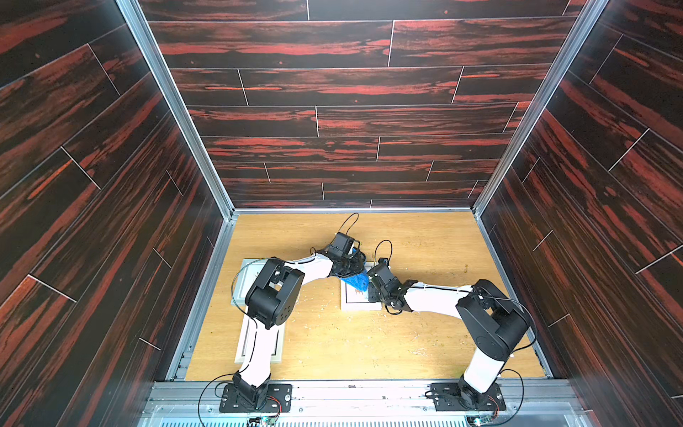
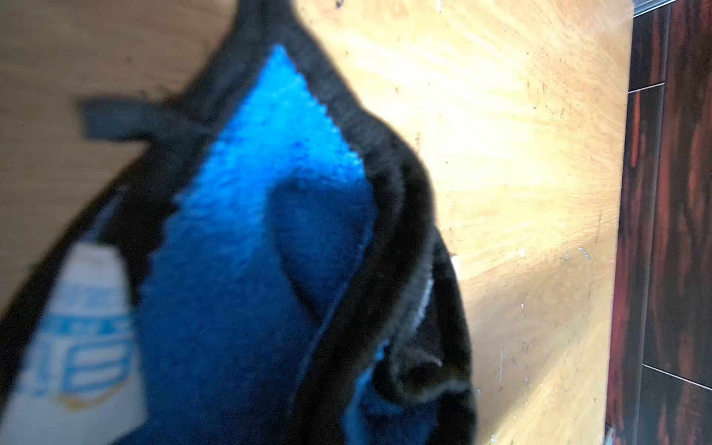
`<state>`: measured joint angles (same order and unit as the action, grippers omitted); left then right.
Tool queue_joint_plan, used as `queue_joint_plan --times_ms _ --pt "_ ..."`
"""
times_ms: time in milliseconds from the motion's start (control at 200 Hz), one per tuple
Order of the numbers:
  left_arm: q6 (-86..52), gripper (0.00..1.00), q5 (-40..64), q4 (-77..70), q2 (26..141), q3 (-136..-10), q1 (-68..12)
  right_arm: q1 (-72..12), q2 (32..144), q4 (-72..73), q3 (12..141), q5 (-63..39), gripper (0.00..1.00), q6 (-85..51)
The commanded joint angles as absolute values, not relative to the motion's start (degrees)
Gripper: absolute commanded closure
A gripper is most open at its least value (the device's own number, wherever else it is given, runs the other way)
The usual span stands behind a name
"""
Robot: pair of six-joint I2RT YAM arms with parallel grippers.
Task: Wipe the picture frame with a cloth
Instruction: Wipe the dirt from the picture frame.
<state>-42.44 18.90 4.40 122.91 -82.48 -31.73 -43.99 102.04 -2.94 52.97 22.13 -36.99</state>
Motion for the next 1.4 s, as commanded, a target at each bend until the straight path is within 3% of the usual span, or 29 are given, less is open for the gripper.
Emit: queue_joint_plan --times_ms 0,311,631,867,1097,1398 --pt "-43.22 0.97 19.01 6.33 126.39 -86.11 -33.71 -44.12 102.74 -5.96 53.36 22.87 1.00 -36.43" --pt "-41.42 0.97 15.12 8.85 118.31 -76.14 -27.87 -44.07 102.42 -5.98 52.20 23.89 1.00 -36.64" --pt "-42.66 0.97 15.61 11.68 123.66 -85.36 -32.39 -44.08 102.39 -6.26 53.23 23.97 1.00 -36.30" --pt "-38.26 0.96 8.02 20.07 115.23 -77.71 -28.22 -44.04 102.81 -5.80 52.71 23.81 1.00 -36.65" --pt "-40.86 0.96 11.11 19.38 110.14 -70.08 -33.71 -44.12 103.22 -6.20 53.17 24.28 1.00 -36.56" --pt "-38.08 0.96 8.10 25.39 115.55 -80.84 -31.41 -44.08 103.01 -6.40 52.82 24.74 1.00 -36.64"
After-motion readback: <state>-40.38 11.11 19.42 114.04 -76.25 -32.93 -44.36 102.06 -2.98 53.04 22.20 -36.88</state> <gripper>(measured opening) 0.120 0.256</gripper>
